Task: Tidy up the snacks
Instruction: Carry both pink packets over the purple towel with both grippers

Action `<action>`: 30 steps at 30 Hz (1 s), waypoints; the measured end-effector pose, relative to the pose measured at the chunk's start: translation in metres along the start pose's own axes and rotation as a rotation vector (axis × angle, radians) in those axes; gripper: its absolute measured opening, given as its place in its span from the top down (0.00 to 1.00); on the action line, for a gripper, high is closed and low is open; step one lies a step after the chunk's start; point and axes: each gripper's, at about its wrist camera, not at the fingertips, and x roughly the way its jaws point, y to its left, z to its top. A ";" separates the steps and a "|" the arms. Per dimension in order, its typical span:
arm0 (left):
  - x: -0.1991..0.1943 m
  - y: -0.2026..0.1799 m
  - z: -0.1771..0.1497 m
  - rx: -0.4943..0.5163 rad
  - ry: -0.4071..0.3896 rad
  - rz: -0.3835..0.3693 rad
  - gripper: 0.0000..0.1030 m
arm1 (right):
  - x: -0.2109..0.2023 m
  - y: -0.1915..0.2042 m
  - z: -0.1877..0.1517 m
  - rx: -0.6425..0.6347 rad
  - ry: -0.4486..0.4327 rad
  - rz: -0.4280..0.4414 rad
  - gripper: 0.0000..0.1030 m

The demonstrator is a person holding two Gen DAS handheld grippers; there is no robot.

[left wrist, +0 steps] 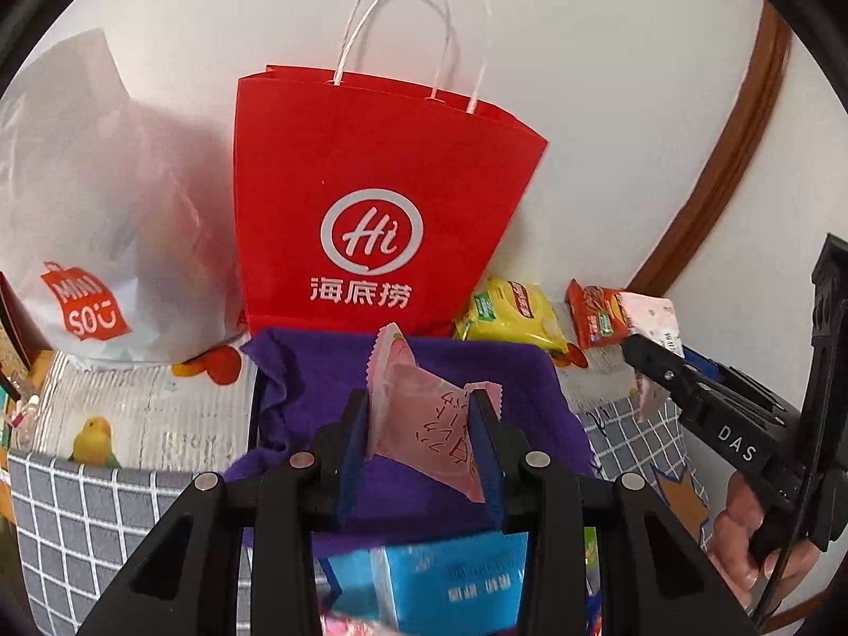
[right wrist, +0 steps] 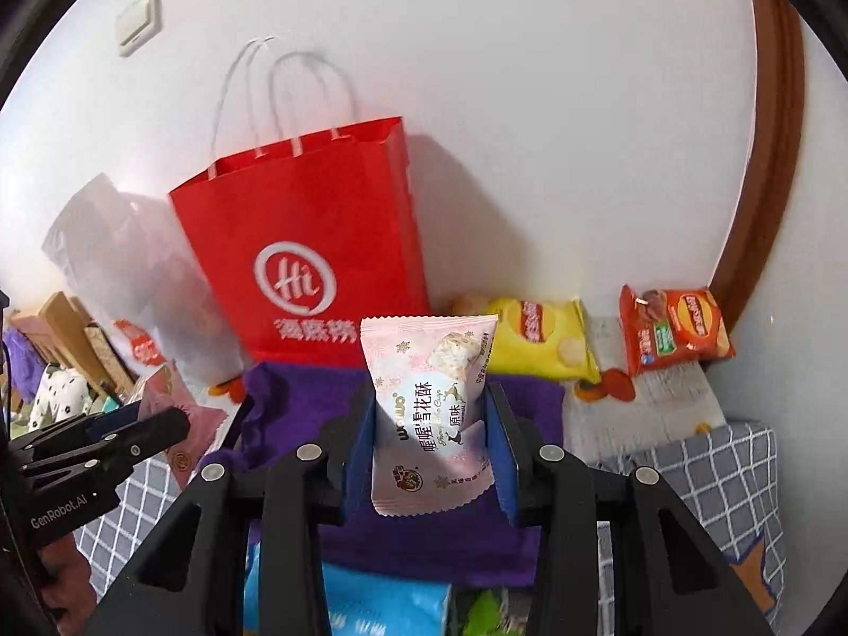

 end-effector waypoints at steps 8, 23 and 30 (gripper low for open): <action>0.045 0.012 0.016 -0.046 0.026 -0.014 0.66 | 0.049 -0.030 -0.009 0.046 0.070 -0.006 0.60; 0.114 0.051 0.000 -0.116 0.169 0.024 0.66 | 0.118 -0.047 -0.033 0.001 0.235 -0.032 0.60; 0.129 0.053 -0.007 -0.116 0.208 0.047 0.66 | 0.131 -0.043 -0.040 -0.010 0.280 -0.035 0.60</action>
